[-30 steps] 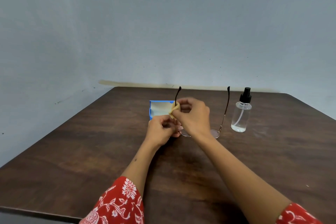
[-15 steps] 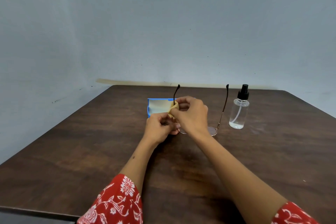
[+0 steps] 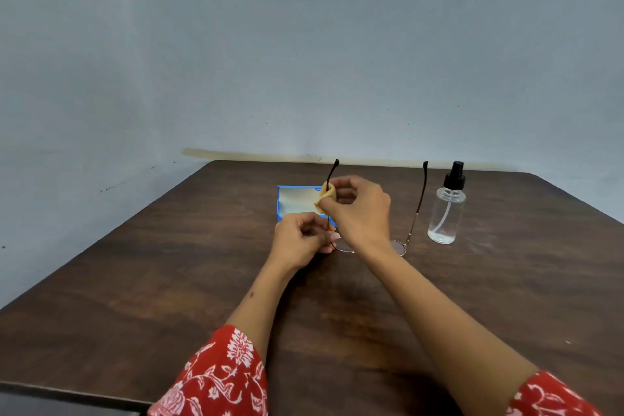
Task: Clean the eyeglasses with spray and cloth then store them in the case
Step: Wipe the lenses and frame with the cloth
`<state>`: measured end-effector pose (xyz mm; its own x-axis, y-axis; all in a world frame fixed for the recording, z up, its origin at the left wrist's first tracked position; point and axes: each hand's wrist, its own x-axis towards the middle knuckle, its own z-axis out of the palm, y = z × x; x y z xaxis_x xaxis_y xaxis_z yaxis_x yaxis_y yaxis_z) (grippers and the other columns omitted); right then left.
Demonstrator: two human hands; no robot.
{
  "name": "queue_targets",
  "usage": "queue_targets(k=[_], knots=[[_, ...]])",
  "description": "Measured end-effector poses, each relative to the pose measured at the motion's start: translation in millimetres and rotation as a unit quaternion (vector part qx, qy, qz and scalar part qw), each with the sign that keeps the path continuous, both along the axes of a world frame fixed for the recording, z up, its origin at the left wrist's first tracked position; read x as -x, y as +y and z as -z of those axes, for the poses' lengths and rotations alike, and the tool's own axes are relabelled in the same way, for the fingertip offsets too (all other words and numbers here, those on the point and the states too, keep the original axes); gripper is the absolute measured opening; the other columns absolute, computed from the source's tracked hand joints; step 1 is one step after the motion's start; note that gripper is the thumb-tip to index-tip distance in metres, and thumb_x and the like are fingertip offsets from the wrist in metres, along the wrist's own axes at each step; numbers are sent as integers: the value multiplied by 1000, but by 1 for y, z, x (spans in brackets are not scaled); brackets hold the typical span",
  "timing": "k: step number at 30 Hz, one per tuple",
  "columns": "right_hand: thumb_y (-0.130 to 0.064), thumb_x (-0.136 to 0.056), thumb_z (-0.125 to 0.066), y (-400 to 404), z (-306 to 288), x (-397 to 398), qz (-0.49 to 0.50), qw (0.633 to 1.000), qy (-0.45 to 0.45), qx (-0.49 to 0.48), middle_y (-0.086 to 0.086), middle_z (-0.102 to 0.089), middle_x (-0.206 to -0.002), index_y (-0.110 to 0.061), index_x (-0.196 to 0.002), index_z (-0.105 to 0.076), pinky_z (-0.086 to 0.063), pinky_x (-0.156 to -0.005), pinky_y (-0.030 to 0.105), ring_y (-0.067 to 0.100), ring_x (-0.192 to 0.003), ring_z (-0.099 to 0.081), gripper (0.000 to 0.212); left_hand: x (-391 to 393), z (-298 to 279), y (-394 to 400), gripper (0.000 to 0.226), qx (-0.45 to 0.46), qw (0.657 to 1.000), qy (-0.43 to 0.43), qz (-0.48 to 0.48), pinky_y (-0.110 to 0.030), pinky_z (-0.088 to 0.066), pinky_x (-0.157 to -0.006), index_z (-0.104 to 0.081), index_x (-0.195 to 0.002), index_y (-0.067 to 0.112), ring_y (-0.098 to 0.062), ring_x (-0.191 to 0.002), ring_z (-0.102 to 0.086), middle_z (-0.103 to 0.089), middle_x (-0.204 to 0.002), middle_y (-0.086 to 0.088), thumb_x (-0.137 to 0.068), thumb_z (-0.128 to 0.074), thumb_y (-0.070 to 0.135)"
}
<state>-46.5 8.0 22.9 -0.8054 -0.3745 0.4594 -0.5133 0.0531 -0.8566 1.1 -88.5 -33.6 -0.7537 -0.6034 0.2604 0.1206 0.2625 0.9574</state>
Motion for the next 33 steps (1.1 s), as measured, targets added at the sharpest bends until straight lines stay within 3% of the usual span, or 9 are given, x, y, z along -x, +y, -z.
queue_targets(k=[4, 8, 11, 15, 17, 21, 27, 33], knots=[[-8, -71, -71, -2, -15, 1, -5, 998, 20, 56, -12, -69, -72, -18, -84, -68, -51, -73, 16, -1, -69, -65, 16, 0, 2, -1, 19, 0, 1000, -4, -3, -38, -58, -72, -67, -65, 11, -31, -65, -66, -69, -62, -12, -73, -72, -6], [-5, -70, -70, -2, 0, -1, -8, 1000, 0, 23, -12, -66, -72, -17, -86, -69, -50, -68, 11, 2, -70, -64, 20, -1, -1, 1, 17, 2, 1000, 3, 3, -27, -58, -61, -66, -70, 4, -18, -56, -65, -66, -58, -7, -73, -66, -13], [-6, -69, -69, -1, 10, 0, -5, 1000, 0, -31, -12, -64, -70, -17, -88, -69, -51, -72, 16, 6, -73, -64, 22, -2, -2, 2, 23, 4, 1000, 3, 5, -21, -56, -56, -67, -70, 7, -10, -53, -65, -66, -55, 0, -74, -64, -16], [-7, -71, -71, 0, 0, 3, -7, 1000, 0, 16, -10, -68, -75, -19, -86, -68, -49, -67, 9, -1, -71, -63, 20, 0, -1, 0, 19, 2, 1000, 1, 1, -31, -58, -65, -66, -69, 7, -26, -60, -65, -67, -57, -7, -73, -68, -11], [-6, -71, -71, -1, -1, 2, -11, 1000, 3, 27, -11, -68, -75, -17, -88, -69, -48, -65, 6, -3, -70, -62, 20, -1, -1, 0, 17, 3, 1000, 0, 3, -33, -58, -67, -67, -71, 5, -25, -61, -65, -67, -59, -9, -73, -68, -11], [-5, -70, -70, 0, 13, 2, -7, 999, 3, -51, -10, -64, -73, -15, -92, -70, -52, -73, 17, 4, -73, -64, 24, -4, -3, 2, 23, 8, 1000, 3, 3, -25, -59, -61, -69, -78, 4, -13, -60, -68, -68, -65, -7, -75, -62, -17], [-6, -69, -70, 2, 2, 3, -4, 1000, 8, 1, -8, -69, -77, -20, -85, -68, -53, -71, 17, 4, -76, -65, 21, -2, -2, 2, 19, 5, 1000, 1, -2, -37, -58, -71, -67, -68, 9, -28, -64, -66, -68, -59, -6, -72, -70, -10], [-5, -70, -69, 1, 12, 0, -7, 999, -2, -33, -13, -63, -70, -18, -87, -68, -49, -68, 9, 2, -70, -62, 22, -4, -2, 2, 22, 5, 1000, 7, 3, -26, -59, -62, -69, -73, 10, -15, -58, -66, -68, -59, -1, -73, -68, -12]])
